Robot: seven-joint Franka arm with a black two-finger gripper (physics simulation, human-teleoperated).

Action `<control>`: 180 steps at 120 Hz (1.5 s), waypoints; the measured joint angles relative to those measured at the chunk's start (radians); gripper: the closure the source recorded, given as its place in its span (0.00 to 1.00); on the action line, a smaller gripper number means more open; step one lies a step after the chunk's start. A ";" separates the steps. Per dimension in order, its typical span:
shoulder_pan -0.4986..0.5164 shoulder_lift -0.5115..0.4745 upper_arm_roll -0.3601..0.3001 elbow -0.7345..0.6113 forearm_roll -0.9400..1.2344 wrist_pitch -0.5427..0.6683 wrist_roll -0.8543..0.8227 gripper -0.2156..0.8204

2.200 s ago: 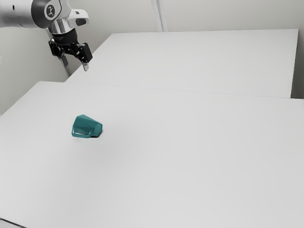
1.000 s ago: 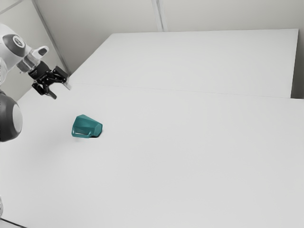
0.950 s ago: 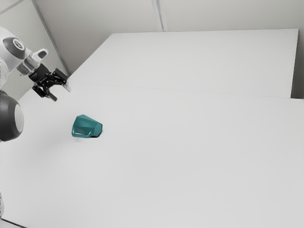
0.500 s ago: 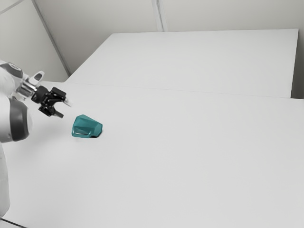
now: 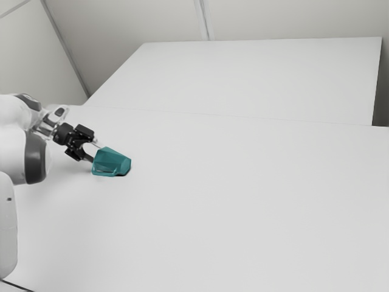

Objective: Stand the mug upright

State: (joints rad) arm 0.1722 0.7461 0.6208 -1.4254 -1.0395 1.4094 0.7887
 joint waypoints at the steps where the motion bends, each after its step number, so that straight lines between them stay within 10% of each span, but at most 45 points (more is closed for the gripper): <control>1: 0.000 0.001 0.000 0.000 -0.001 0.000 0.001 0.23; 122: -0.039 -0.012 -0.007 -0.011 -0.050 -0.010 0.079 0.88; 180: -0.065 -0.098 -0.007 -0.014 -0.064 -0.009 0.070 0.95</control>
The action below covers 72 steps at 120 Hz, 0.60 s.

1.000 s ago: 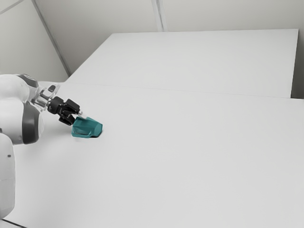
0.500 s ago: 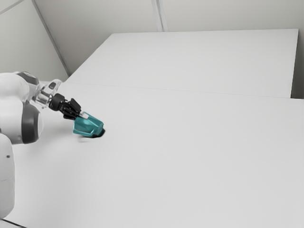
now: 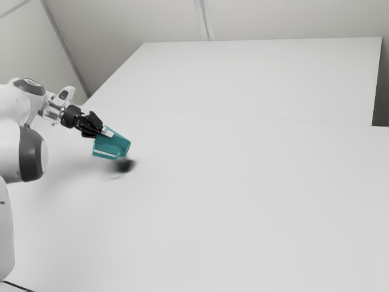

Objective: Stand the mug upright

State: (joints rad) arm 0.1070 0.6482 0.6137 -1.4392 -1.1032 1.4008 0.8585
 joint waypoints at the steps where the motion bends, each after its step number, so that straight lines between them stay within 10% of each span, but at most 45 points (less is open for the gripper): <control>1: -0.002 -0.005 0.000 0.000 0.001 0.000 -0.001 0.95; 25: -0.069 -0.114 -0.014 0.000 0.119 0.034 -0.050 0.96; 72: -0.107 -0.180 -0.257 -0.008 0.701 0.349 -0.194 0.96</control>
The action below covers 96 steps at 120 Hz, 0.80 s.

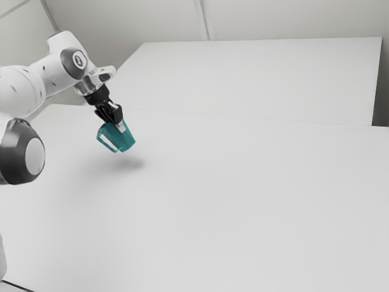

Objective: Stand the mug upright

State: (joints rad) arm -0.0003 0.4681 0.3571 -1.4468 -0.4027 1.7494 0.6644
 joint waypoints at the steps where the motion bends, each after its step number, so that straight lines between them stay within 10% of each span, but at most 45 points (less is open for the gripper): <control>1: 0.000 0.000 -0.007 0.000 0.013 0.007 -0.004 0.96; 40: 0.005 -0.001 -0.162 -0.073 0.303 0.227 -0.171 0.96; 96: 0.003 0.016 -0.184 -0.144 0.358 0.371 -0.326 0.96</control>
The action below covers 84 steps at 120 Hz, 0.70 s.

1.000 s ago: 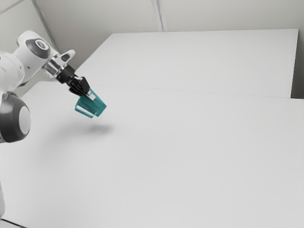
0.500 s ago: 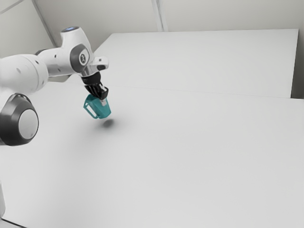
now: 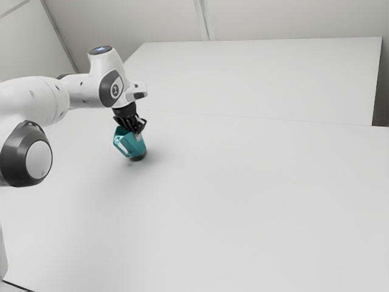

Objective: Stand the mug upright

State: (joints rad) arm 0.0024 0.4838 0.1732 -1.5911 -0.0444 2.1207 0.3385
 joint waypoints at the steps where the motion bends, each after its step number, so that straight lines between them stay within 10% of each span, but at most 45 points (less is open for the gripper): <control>1: -0.001 -0.001 0.000 -0.004 0.000 0.001 -0.002 0.96; 29: -0.004 0.001 0.000 -0.041 0.002 0.035 -0.054 0.95; 57: -0.004 0.004 -0.001 -0.041 -0.009 0.043 -0.077 0.52; 84: -0.008 -0.004 -0.001 -0.035 -0.011 0.046 -0.091 0.33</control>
State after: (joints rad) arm -0.0057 0.4798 0.1725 -1.6261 -0.0554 2.1666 0.2480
